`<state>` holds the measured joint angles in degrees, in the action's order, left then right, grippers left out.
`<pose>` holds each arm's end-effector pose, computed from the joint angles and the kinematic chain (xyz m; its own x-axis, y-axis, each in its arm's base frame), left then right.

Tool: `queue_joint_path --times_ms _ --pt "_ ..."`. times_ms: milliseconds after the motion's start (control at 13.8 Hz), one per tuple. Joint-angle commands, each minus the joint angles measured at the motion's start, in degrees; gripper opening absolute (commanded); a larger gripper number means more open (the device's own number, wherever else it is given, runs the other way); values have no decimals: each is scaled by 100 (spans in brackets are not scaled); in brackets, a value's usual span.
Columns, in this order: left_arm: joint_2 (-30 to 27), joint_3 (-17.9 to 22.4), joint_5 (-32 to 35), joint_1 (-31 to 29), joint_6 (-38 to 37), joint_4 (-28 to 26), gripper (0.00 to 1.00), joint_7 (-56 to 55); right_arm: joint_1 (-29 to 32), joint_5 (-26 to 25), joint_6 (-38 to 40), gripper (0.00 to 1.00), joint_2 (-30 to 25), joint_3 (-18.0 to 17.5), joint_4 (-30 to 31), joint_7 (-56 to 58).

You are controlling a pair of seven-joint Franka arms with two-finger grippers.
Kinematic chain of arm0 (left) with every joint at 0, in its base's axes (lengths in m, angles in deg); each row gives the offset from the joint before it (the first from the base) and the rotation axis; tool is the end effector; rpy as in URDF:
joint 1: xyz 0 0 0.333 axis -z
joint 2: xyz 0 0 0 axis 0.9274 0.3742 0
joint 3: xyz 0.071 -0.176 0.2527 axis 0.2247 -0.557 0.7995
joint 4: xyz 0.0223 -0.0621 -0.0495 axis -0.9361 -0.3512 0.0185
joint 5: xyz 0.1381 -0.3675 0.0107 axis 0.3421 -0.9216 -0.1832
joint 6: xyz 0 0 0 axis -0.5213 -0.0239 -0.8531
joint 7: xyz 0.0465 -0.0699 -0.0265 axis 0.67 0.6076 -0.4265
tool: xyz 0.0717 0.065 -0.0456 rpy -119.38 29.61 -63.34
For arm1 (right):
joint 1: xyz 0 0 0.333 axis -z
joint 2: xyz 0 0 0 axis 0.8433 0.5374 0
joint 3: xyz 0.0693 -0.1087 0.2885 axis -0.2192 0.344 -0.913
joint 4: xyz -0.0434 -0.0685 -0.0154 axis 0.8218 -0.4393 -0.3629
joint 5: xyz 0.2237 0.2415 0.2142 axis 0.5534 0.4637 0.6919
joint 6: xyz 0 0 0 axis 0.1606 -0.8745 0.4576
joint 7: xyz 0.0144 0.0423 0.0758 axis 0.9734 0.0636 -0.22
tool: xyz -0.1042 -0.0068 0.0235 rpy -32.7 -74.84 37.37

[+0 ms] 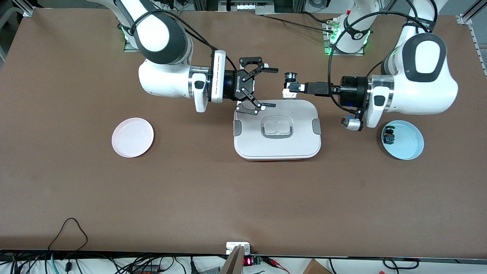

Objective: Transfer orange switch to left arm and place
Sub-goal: 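Grasp the switch with the left gripper while the right gripper opens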

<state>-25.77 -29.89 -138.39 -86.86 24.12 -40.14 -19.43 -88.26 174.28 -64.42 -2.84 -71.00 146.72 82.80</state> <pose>0.5774 -0.1998 0.5030 0.8860 -0.0544 -0.4605 0.4397 -0.2169 0.8716 0.5384 0.4499 0.4677 0.2982 0.0260 0.9541 0.9528 -0.0683 -0.2959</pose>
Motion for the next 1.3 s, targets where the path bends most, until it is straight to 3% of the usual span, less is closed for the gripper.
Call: queue_joint_path --times_ms 0,361,866,1083,1227 --pt "-95 19 82 -488 -490 35 0 -15 35 78 -6 100 -146 158 39 56" --pt "-130 11 2143 -1402 -1220 289 0 151 352 -132 748 100 -296 667 346 12" --pt "-33 19 5755 -1861 -1213 272 0 1127 888 -2406 2707 100 -427 1907 329 -1383" --pt "72 11 7450 -1835 -793 211 0 1119 967 -3110 3271 100 -472 2259 320 -2042" --pt "483 11 8348 -1835 -397 193 0 1057 993 -3585 3543 100 -480 2339 311 -2622"
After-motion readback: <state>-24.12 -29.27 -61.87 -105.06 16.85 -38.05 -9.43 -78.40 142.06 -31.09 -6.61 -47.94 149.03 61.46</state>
